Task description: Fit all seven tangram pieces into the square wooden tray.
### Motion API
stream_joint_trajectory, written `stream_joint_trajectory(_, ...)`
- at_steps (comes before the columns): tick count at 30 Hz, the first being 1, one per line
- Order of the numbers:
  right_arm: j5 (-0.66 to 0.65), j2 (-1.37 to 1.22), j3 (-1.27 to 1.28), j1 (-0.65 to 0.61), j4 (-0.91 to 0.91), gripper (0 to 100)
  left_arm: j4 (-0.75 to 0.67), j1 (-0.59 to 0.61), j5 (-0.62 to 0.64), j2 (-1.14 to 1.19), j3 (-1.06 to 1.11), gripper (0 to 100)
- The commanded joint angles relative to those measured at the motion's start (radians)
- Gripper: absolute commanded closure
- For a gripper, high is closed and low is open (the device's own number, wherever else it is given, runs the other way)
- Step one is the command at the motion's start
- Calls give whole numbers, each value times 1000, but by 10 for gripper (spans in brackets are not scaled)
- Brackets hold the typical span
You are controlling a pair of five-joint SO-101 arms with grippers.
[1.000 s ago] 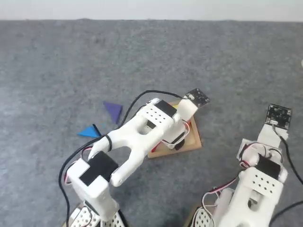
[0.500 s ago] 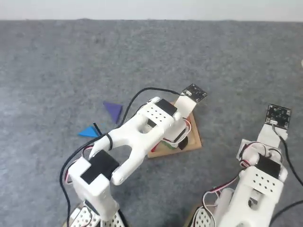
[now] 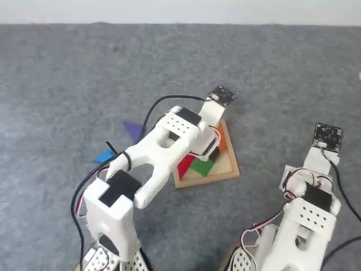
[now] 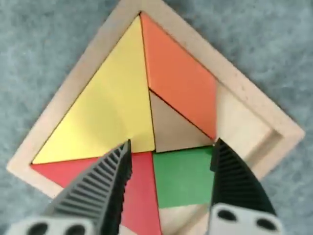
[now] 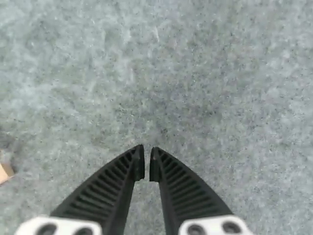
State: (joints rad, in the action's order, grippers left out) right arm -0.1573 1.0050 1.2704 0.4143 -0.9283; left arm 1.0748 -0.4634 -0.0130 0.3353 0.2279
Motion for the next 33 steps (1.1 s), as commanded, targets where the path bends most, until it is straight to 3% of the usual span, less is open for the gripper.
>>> stream_joint_trajectory(1,-15,-8,-5,-13,19,964,12,23,-26,-26,-48,750)
stream_joint_trajectory(6,-15,-8,-5,-13,19,964,57,127,-23,-170,-50,750)
stream_joint_trajectory(12,-15,-8,-5,-13,19,964,127,425,-2,-236,-47,749)
stream_joint_trajectory(16,-15,-8,-3,-13,19,964,247,562,-31,-247,-51,750)
stream_joint_trajectory(24,-41,-1,12,-47,19,964,454,749,-325,-411,-8,790)
stream_joint_trajectory(27,-63,2,21,-61,21,964,433,790,-477,-512,148,790)
stream_joint_trajectory(33,-69,-4,21,-59,44,964,281,763,-697,-562,360,786)
